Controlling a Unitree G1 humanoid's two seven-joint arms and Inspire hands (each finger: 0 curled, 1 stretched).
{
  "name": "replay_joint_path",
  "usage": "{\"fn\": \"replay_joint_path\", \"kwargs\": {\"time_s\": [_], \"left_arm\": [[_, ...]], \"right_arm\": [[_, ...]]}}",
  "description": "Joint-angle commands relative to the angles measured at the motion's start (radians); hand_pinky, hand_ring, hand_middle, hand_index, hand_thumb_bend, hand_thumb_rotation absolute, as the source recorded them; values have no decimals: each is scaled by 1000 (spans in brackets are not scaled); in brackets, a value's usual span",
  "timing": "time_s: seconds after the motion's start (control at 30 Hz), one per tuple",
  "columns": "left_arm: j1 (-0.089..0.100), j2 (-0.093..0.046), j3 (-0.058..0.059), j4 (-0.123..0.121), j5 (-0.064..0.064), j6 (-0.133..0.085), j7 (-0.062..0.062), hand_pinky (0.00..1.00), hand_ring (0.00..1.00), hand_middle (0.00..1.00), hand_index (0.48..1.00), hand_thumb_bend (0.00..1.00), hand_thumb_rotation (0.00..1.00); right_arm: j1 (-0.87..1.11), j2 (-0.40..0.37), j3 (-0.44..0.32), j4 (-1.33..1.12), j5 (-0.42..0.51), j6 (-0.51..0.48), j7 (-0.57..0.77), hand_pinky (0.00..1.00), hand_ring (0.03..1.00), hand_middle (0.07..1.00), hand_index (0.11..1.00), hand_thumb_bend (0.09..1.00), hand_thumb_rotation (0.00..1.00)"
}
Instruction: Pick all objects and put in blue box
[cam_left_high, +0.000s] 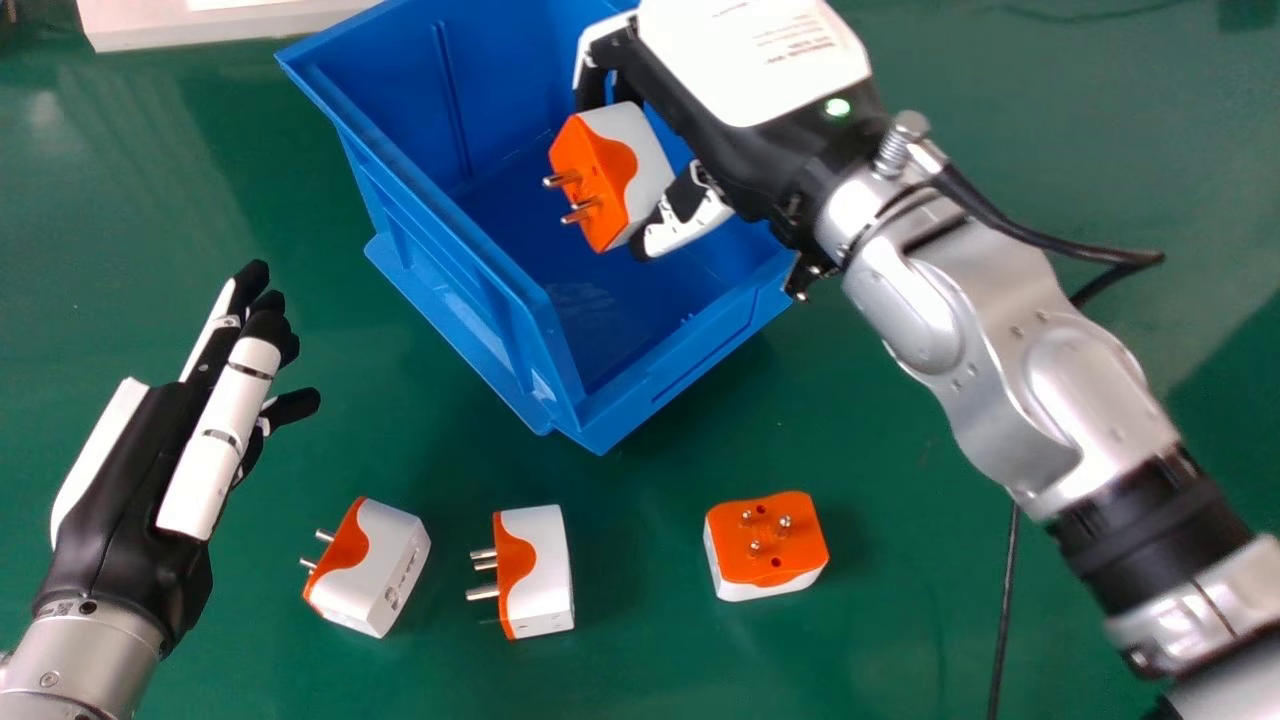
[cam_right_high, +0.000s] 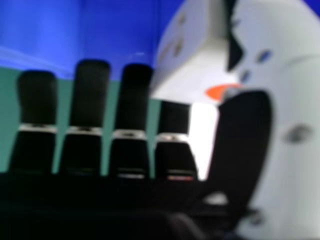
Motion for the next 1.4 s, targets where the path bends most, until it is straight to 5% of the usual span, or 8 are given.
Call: {"fn": "replay_joint_path", "kwargs": {"time_s": [0.0, 0.63, 1.37], "left_arm": [[7, -3, 0, -28, -5, -14, 4, 887, 974, 1000, 1000, 407, 1000], [24, -21, -31, -72, 0, 6, 20, 889, 973, 1000, 1000, 421, 1000], [14, -25, -65, -93, 7, 26, 33, 894, 976, 1000, 1000, 440, 1000]], "right_arm": [[-80, 14, 8, 29, -12, 16, -21, 325, 443, 536, 531, 491, 0], [-325, 144, 115, 500, 12, -16, -144, 364, 460, 512, 460, 499, 0], [-380, 234, 214, 746, 22, 14, -209, 374, 427, 493, 487, 501, 0]]}}
